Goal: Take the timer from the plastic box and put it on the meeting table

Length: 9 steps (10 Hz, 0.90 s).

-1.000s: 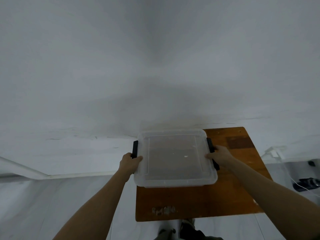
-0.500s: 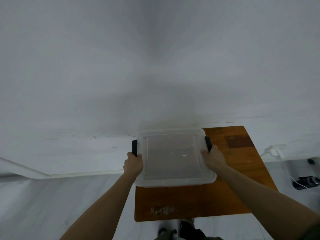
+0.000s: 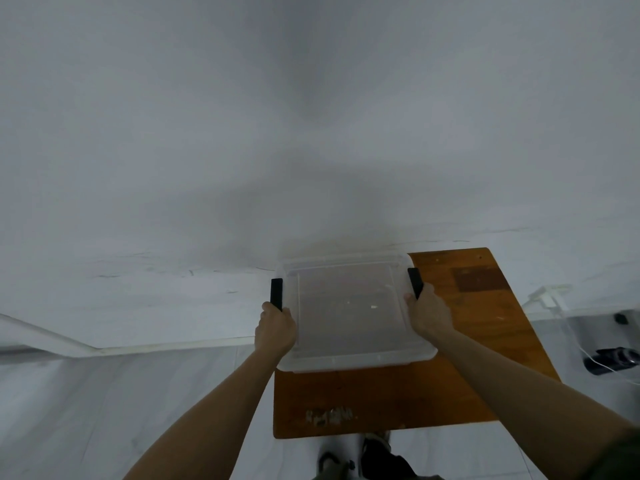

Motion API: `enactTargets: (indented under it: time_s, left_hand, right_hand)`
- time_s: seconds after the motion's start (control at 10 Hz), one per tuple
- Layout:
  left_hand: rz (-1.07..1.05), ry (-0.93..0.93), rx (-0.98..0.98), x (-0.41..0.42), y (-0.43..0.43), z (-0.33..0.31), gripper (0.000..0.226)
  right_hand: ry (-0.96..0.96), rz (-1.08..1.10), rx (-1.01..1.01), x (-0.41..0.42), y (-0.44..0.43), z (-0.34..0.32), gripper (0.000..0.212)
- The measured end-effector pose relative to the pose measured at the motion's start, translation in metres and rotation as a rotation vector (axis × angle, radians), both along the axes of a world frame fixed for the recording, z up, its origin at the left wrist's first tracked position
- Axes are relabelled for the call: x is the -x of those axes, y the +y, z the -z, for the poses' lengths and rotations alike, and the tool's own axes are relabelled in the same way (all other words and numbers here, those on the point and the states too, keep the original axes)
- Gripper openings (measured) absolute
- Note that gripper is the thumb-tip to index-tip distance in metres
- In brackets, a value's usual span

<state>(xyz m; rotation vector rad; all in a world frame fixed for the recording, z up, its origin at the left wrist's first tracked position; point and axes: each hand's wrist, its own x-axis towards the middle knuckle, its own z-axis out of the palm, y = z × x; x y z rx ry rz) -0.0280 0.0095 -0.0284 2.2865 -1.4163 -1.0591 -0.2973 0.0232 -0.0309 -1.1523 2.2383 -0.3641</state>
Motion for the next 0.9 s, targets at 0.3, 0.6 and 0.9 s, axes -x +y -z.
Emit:
enactTargets:
  time_s: [0.3, 0.6, 0.9]
  left_hand:
    - [0.396, -0.355, 0.201, -0.012, 0.009, 0.001, 0.068]
    - [0.569, -0.503, 0.217, 0.002, 0.005, 0.007, 0.067]
    - [0.539, -0.501, 0.215, 0.004, 0.010, 0.010, 0.084]
  right_hand:
    - [-0.054, -0.006, 0.058, 0.000, 0.003, 0.000, 0.051]
    - [-0.117, -0.007, 0.035, 0.002, -0.001, -0.005, 0.055]
    - [0.151, -0.244, 0.124, 0.015, -0.022, -0.066, 0.057]
